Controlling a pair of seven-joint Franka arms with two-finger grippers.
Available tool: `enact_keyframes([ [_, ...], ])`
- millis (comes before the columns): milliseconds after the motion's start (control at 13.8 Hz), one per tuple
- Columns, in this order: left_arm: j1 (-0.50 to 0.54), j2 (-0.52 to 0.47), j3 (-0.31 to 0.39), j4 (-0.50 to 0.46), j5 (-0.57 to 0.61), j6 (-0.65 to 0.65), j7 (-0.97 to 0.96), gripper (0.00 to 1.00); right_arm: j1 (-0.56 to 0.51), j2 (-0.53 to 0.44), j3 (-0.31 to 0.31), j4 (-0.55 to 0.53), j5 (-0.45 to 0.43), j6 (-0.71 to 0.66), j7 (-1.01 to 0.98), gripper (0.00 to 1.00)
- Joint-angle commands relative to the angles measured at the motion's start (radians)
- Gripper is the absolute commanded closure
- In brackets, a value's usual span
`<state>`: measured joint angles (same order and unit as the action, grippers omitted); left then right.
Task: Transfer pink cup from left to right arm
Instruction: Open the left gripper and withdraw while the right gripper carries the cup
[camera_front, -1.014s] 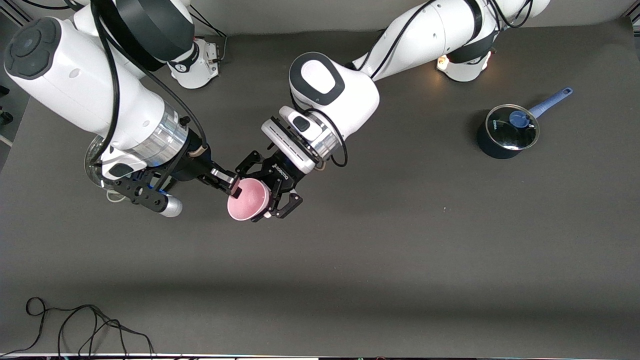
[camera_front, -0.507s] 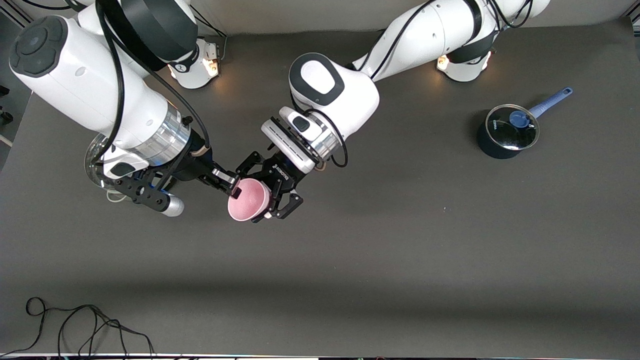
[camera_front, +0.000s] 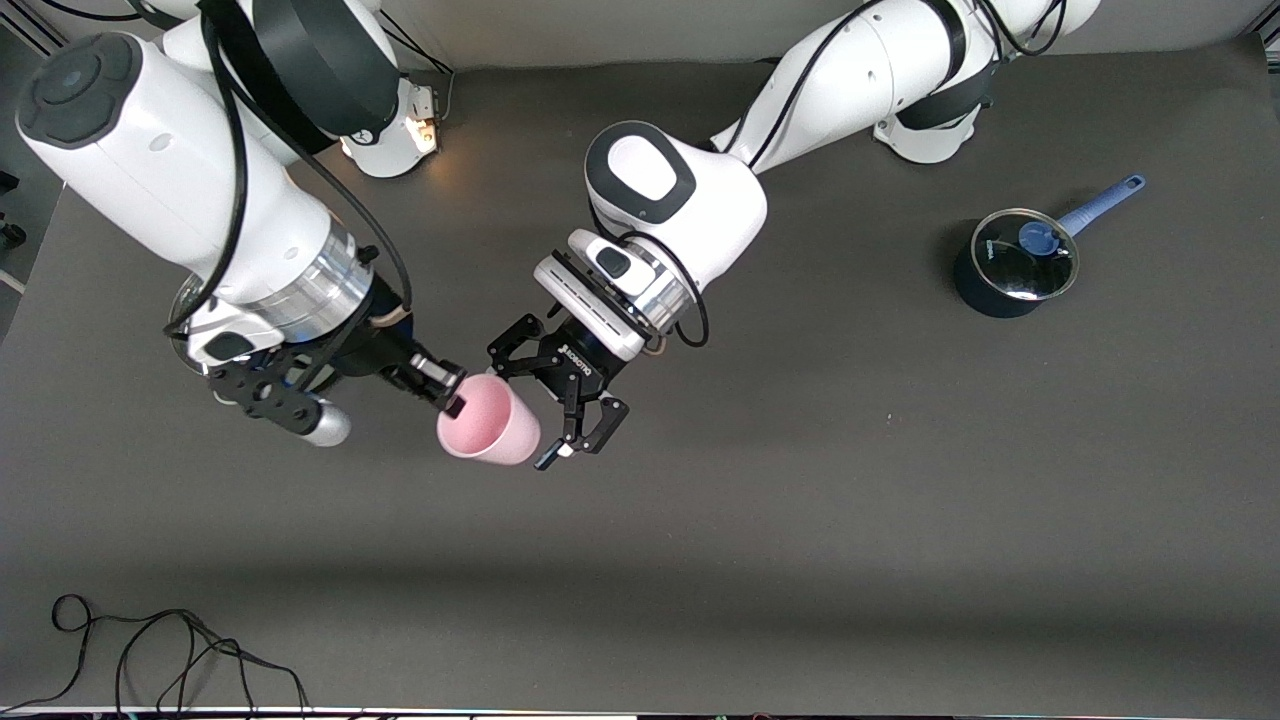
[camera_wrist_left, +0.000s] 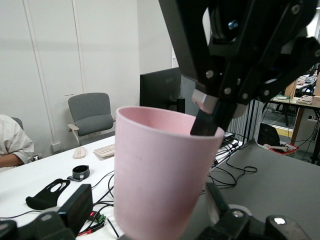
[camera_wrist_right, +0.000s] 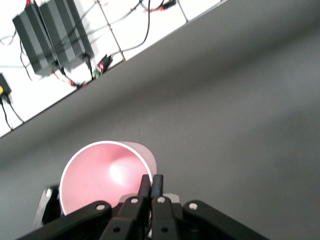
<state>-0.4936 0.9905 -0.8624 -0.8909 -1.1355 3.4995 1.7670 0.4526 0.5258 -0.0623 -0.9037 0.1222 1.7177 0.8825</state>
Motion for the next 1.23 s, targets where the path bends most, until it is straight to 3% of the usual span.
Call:
enact_keyframes([
  [0,0.004,-0.032,0.028,-0.014,0.014,0.0,-0.024,0.0,-0.06,0.005,-0.007,0.008,-0.038,0.029,-0.078,1.0],
  [290,0.151,-0.082,0.062,-0.224,0.063,-0.029,-0.018,0.0,-0.222,-0.015,-0.01,-0.004,-0.035,0.01,-0.437,1.0],
  [435,0.202,-0.092,0.062,-0.272,0.069,-0.056,-0.017,0.0,-0.302,-0.045,-0.013,-0.015,-0.036,-0.059,-0.674,1.0],
  [652,0.32,-0.096,0.063,-0.338,0.112,-0.204,-0.015,0.0,-0.417,-0.064,-0.014,-0.035,-0.039,-0.105,-1.081,1.0],
  [942,0.521,-0.162,0.068,-0.517,0.19,-0.432,-0.017,0.0,-0.443,-0.125,-0.048,-0.2,-0.113,-0.104,-1.379,1.0],
  [1159,0.683,-0.24,0.075,-0.679,0.223,-0.604,-0.017,0.0,-0.443,-0.139,-0.054,-0.358,-0.112,0.023,-1.415,1.0],
])
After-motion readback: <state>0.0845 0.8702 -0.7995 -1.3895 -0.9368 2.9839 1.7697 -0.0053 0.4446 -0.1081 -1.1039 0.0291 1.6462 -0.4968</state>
